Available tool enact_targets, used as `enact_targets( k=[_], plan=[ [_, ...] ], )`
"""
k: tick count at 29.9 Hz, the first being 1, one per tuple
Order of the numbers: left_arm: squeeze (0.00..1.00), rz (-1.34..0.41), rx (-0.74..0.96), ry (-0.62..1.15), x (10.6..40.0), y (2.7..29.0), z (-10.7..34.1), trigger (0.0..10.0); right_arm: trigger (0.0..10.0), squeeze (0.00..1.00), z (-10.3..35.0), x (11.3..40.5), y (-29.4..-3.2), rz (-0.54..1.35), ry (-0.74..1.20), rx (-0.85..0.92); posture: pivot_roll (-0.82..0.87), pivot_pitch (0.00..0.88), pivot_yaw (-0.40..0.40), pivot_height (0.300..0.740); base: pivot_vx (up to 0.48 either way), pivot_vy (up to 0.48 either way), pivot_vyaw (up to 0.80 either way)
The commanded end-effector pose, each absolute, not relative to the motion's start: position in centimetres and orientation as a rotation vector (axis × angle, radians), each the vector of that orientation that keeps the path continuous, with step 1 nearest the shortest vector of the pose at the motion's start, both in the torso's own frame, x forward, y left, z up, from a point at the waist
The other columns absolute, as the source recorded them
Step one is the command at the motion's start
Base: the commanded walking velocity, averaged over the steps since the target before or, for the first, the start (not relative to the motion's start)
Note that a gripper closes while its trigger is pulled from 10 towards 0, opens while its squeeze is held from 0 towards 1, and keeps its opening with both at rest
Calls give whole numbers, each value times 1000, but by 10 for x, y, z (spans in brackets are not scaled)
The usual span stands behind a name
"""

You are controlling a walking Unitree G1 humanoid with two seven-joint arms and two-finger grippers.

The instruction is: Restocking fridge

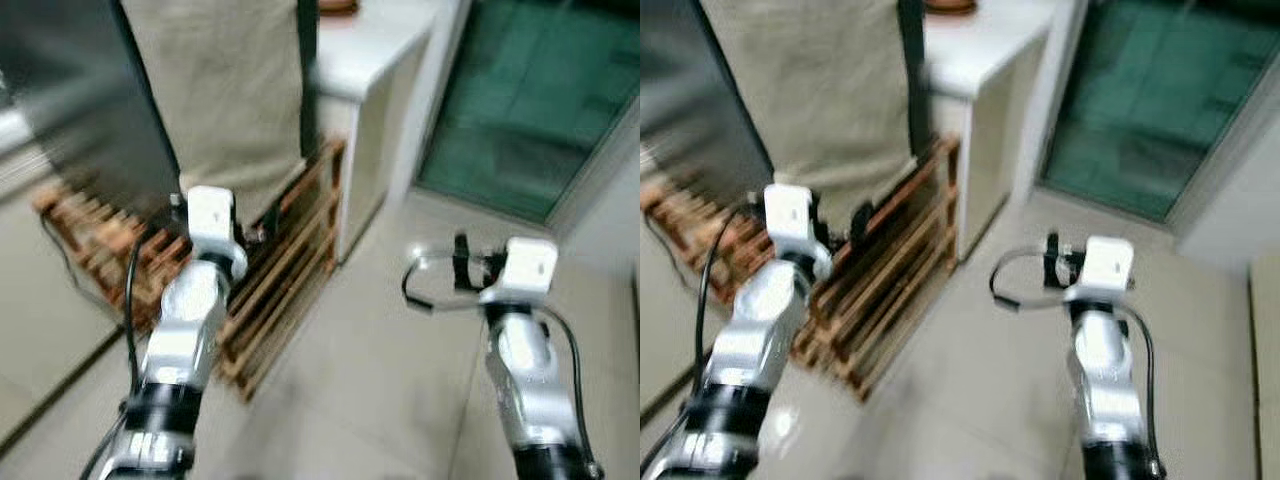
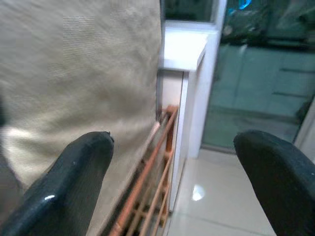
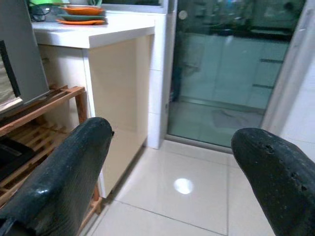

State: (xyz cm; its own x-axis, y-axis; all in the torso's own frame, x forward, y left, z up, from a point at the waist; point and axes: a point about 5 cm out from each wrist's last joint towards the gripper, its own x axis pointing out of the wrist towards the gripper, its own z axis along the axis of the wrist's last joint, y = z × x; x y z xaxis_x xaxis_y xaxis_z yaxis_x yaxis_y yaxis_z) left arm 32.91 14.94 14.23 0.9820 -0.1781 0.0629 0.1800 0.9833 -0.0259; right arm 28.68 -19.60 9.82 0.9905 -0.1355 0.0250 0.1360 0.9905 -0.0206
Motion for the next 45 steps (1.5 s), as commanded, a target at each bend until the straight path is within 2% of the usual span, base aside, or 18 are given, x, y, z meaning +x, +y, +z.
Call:
enact_targets(
  k=[1, 7, 10, 15, 24, 32, 38, 45],
  plan=[
    [0, -169, -16, -71, 330, 154, 145, 10000, 10000, 0, 104, 292, -189, -114, -46, -4, -91, 0, 6, 740, 0, 480, -781],
    [0, -159, -7, -87, 329, 153, 147, 10000, 10000, 0, 108, 295, -189, -110, -65, -12, -89, 0, 2, 740, 0, 480, -376],
    [0, -152, -14, -135, 329, 154, 154, 10000, 10000, 0, 120, 296, -189, -121, -136, -24, -89, 0, 2, 740, 0, 0, 0],
    [0, -108, -173, -307, 327, 157, 189, 10000, 10000, 0, 148, 294, -196, -164, -277, 10, -85, 0, -1, 740, 0, 0, 0],
    [0, -134, -151, -282, 332, 149, 192, 10000, 10000, 0, 143, 298, -191, -139, -241, 7, -96, 0, -2, 740, 0, 0, 0],
    [0, -199, -119, -297, 329, 140, 194, 10000, 10000, 0, 140, 299, -192, -133, -220, -12, -94, 0, -4, 740, 480, 0, 0],
    [0, -190, -124, -297, 328, 143, 193, 10000, 10000, 0, 136, 299, -192, -128, -207, -17, -87, 0, -6, 740, 448, 0, 0],
    [0, -83, -135, -297, 331, 158, 196, 10000, 10000, 0, 133, 297, -189, -111, -197, -15, -87, 0, -6, 740, 0, 0, 0]
  ],
)
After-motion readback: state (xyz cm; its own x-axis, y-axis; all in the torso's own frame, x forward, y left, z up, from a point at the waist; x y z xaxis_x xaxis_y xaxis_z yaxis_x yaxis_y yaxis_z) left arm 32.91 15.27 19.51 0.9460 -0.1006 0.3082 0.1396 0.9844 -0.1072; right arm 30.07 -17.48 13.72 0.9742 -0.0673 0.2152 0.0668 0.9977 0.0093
